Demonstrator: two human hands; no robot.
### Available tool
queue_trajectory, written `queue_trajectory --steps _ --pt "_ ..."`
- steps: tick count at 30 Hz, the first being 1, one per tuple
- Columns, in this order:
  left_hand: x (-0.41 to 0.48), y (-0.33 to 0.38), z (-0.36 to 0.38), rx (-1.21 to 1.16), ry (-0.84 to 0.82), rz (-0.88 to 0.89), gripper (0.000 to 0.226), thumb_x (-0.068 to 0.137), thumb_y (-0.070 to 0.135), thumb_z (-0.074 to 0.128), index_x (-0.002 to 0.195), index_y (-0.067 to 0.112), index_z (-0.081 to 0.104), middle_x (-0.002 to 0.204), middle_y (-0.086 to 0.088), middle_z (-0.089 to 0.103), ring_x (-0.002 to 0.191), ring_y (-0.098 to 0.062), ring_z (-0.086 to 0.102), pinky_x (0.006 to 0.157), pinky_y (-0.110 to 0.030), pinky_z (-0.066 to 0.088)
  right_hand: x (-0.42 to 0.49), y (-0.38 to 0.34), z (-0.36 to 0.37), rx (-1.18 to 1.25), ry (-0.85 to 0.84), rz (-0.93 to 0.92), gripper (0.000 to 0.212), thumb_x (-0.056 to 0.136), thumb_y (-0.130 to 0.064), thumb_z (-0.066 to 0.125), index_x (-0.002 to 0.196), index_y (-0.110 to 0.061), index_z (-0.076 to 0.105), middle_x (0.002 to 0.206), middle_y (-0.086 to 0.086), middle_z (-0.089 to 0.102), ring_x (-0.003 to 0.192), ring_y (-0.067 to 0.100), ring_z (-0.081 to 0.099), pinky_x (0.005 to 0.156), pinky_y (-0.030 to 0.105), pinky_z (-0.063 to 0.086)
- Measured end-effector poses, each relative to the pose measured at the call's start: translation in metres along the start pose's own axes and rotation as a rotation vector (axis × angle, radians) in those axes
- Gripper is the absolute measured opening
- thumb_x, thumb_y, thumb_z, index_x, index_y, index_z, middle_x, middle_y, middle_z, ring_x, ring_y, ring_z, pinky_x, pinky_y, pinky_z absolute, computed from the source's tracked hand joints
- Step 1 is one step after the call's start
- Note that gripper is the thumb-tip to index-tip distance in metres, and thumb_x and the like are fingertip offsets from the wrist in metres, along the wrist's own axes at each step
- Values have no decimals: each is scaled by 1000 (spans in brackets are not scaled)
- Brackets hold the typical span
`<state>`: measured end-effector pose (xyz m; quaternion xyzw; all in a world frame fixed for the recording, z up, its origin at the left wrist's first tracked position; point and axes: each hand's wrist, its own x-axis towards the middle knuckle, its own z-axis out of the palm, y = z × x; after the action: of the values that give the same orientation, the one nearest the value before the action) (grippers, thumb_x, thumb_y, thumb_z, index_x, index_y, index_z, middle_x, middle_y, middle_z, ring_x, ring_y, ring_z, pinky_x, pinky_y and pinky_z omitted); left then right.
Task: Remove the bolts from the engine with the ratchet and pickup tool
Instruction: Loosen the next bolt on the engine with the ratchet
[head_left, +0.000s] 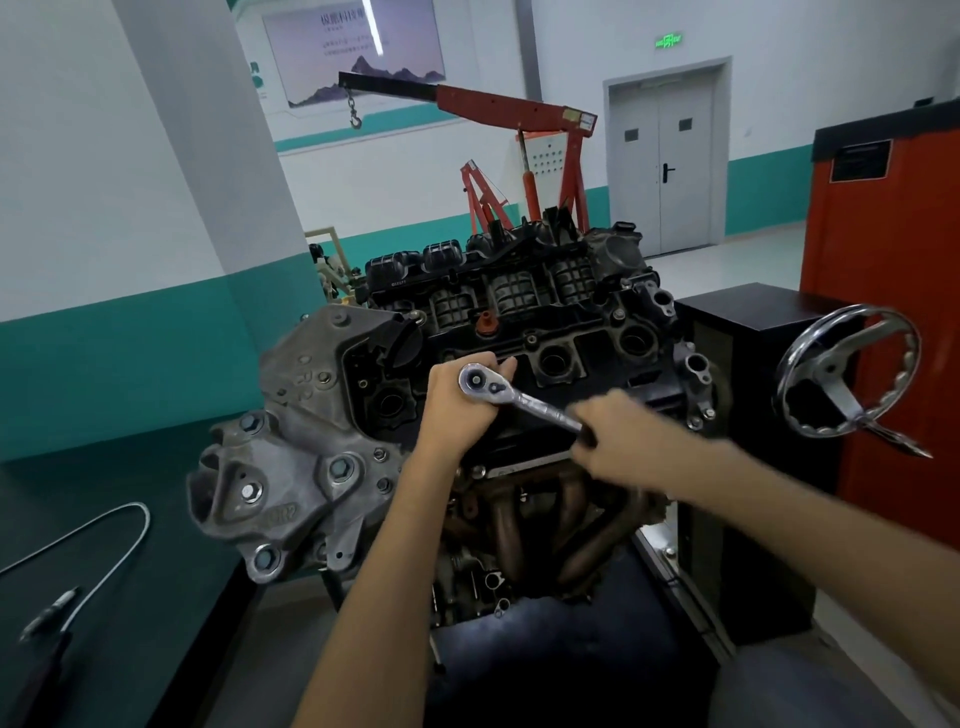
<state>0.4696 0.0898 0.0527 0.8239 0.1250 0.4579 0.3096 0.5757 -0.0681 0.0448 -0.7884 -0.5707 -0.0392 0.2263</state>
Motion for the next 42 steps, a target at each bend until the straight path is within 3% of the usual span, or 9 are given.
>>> queue_trajectory --steps 3,6,14,17,21,25,29,36,42 --pt "3 3 4 -65 -22 -54 55 94 18 63 52 22 27 47 11 27 50 -7 23 52 -26 21 21 9 -42 -278 35 -99 8 86 -26 58 88 -19 57 69 -6 44 68 19 48 63 30 43" --pt "-1 4 10 -209 97 -148 52 97 19 57 55 18 27 50 11 27 51 -7 24 50 -21 23 16 2 -36 -255 92 -53 9 84 -28 59 82 -23 52 66 -9 41 64 17 45 62 27 37" --pt "0 13 22 -279 224 -151 45 98 7 54 61 12 29 59 -3 19 50 -5 19 51 -13 23 -43 -72 84 800 132 151 9 84 -11 58 91 -17 55 68 6 59 55 9 54 51 20 43" --pt "-3 3 7 -104 140 -134 50 95 17 61 57 12 28 54 -4 29 51 -8 26 52 -25 26 -29 -55 69 521 121 129 5 85 -16 57 84 -14 52 79 10 59 71 21 55 63 26 43" --pt "-2 -2 -8 -35 41 -35 36 90 23 68 65 1 56 65 -16 61 61 -31 55 58 -39 45 -3 -11 3 56 6 -49 3 84 -23 57 87 -21 58 75 1 54 67 22 60 65 34 52" --pt "1 0 -3 -91 -73 -91 53 93 32 63 51 14 37 50 -4 34 51 -14 30 54 -31 26 18 6 -41 -202 -29 -149 5 86 -26 56 82 -28 54 64 -11 45 57 10 48 57 28 41" --pt "-3 -1 9 -219 70 -112 55 96 21 59 52 24 26 49 12 27 50 -7 24 51 -20 24 -5 0 -4 23 38 -49 22 84 -24 59 69 -23 42 63 -6 47 60 17 52 57 27 40" --pt "-3 2 17 -233 180 -104 47 97 14 57 61 9 26 54 11 21 50 -4 21 49 -14 23 -39 -75 99 820 173 144 11 83 -11 59 86 -20 52 64 4 56 48 5 51 47 17 42" --pt "-2 -5 -5 -81 -5 -84 49 91 19 67 53 15 36 49 10 34 52 -8 30 51 -19 28 -11 -8 25 170 21 0 12 82 -21 57 81 -26 47 79 2 52 67 18 52 62 20 39"
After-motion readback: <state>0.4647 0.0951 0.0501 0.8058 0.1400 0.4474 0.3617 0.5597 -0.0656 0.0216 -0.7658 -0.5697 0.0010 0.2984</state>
